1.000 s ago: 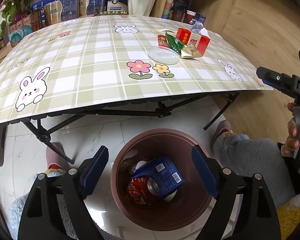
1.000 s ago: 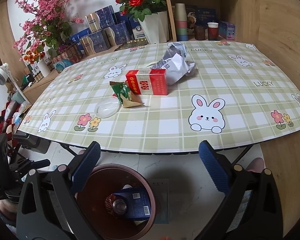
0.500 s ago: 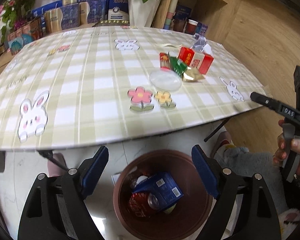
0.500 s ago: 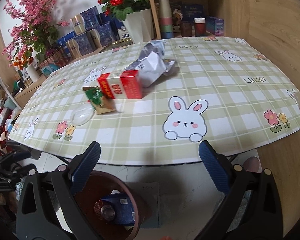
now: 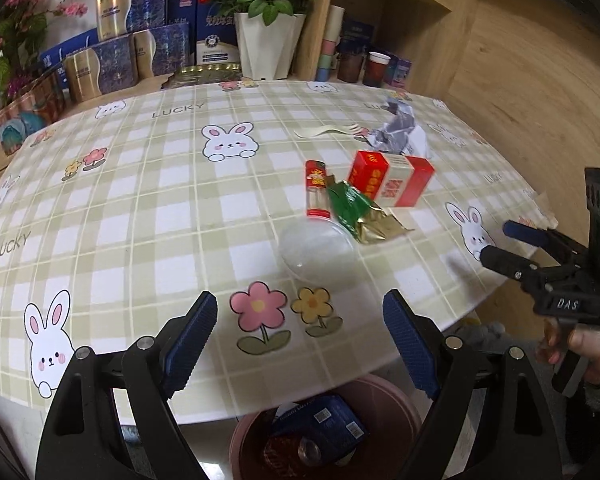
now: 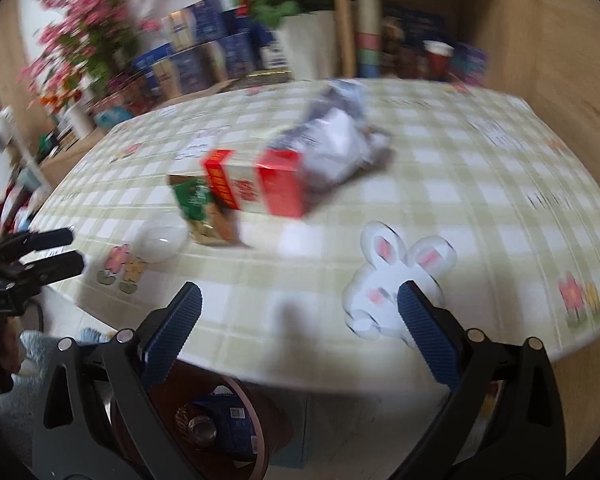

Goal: Collect trash
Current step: 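Grasp the clear plastic lid with the left gripper while the right grasps the green snack wrapper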

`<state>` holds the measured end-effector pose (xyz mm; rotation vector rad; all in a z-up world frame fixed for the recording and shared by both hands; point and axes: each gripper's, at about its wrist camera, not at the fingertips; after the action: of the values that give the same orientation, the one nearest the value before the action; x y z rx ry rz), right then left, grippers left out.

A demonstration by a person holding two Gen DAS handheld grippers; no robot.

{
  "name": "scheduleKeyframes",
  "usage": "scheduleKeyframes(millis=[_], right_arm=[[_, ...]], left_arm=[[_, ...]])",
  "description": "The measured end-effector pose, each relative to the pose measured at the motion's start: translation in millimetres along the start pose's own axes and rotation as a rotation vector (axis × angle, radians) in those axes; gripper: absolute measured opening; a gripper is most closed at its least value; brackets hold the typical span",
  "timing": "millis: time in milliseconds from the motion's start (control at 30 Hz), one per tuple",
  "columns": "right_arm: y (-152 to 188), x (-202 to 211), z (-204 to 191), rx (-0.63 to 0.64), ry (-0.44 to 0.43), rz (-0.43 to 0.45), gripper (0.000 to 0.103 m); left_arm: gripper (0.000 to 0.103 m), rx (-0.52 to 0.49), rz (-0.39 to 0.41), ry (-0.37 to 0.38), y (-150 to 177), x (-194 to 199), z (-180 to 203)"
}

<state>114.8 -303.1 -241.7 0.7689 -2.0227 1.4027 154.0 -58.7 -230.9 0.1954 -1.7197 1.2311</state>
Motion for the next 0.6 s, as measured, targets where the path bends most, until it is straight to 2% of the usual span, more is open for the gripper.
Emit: scheduleKeyframes(millis=[67, 233, 333, 433, 600], right_arm=[[-7, -8, -17, 0.067, -0.03, -0.006, 0.078], [-23, -38, -52, 0.177, -0.099, -0.056, 0.061], [-30, -55, -67, 0.204, -0.114, -0.082, 0.058], [-39, -69, -70, 0.154, -0.134, -0.106, 0.052], [-44, -91, -69, 0.087, -0.143, -0.148, 0.052]], left_arm=[[0.083, 0.006, -0.002, -0.008, 1, -1, -5], [0.083, 0.032, -0.005, -0.016, 7, 0, -17], [0.083, 0.043, -0.006, -0.018, 13, 2, -24], [0.081, 0.056, -0.001, -0.023, 17, 3, -29], [0.078, 0.087, 0.008, 0.001, 23, 2, -35]])
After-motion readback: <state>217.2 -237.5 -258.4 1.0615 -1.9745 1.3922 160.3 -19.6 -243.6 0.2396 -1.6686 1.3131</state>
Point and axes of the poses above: each gripper's, at about its wrist camera, not at the fingertips, and x roughly against the way its jaws point, z to its right, y to its underside, and after that the axes turned 13 degrees about -x, right-handed
